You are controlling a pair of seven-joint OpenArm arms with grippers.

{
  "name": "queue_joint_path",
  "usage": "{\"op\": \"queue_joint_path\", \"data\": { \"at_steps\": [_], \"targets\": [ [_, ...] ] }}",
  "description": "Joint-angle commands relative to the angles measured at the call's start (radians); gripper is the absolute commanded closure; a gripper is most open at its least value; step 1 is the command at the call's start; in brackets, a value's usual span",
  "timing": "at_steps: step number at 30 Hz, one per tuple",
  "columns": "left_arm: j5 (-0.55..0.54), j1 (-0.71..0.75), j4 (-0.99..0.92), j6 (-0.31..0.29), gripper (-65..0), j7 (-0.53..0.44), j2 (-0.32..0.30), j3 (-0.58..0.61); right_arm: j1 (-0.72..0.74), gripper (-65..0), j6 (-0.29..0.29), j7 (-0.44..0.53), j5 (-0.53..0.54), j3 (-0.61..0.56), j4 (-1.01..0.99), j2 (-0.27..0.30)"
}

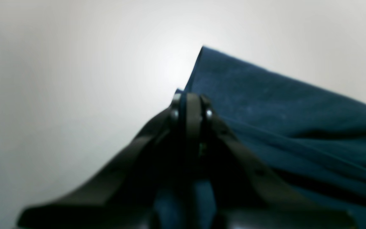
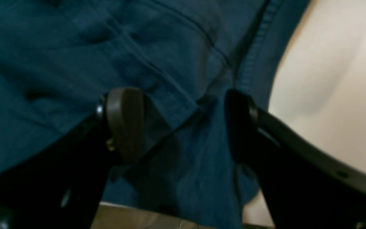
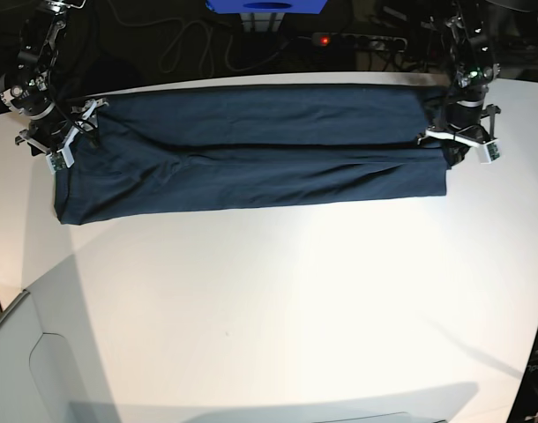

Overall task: Fold the T-shirt properly
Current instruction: 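Hold both strip ends with both grippers and adjust the grip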

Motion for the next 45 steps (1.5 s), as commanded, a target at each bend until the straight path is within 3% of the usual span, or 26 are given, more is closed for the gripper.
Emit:
{"op": "queue_joint_path", "data": {
  "at_steps": [1, 15, 16, 21, 30, 38, 45],
  "targets": [
    [-0.004, 0.001, 0.014, -0.001, 0.0, -0.027, -0.01, -0.006, 0.008, -38.1, 0.024, 0.018, 0.011, 0.006, 0.015, 0.016],
    [-0.004, 0.004, 0.026, -0.001, 0.0, -0.02, -0.006, -0.002, 0.023, -38.1, 0.024, 0.018, 0.011, 0.037, 0.023, 0.025],
    [-0.005, 0.006, 0.029, -0.001, -0.8, -0.02, -0.003, -0.005, 0.023, -38.1, 0.024, 0.018, 0.011, 0.04, 0.023, 0.025],
    [-0.005, 0.011, 0.051, 0.004, -19.6, -0.02, 0.0, -0.008, 0.023, -38.1, 0.024, 0.018, 0.011, 0.04, 0.024, 0.028],
    [-0.004, 0.024, 0.069, 0.008, -20.8, -0.02, -0.007, -0.011, 0.038, -38.1, 0.024, 0.018, 0.011, 0.038, 0.029, 0.024],
    [-0.004, 0.021, 0.057, 0.005, -32.9, -0.02, 0.0, -0.011, 0.038, -38.1, 0.024, 0.013, 0.012, 0.035, 0.081, -0.004],
    [-0.005, 0.014, -0.046, 0.004, -33.2, -0.023, 0.0, -0.008, 0.032, -38.1, 0.024, 0.015, 0.012, 0.033, 0.083, -0.022]
  ]
}}
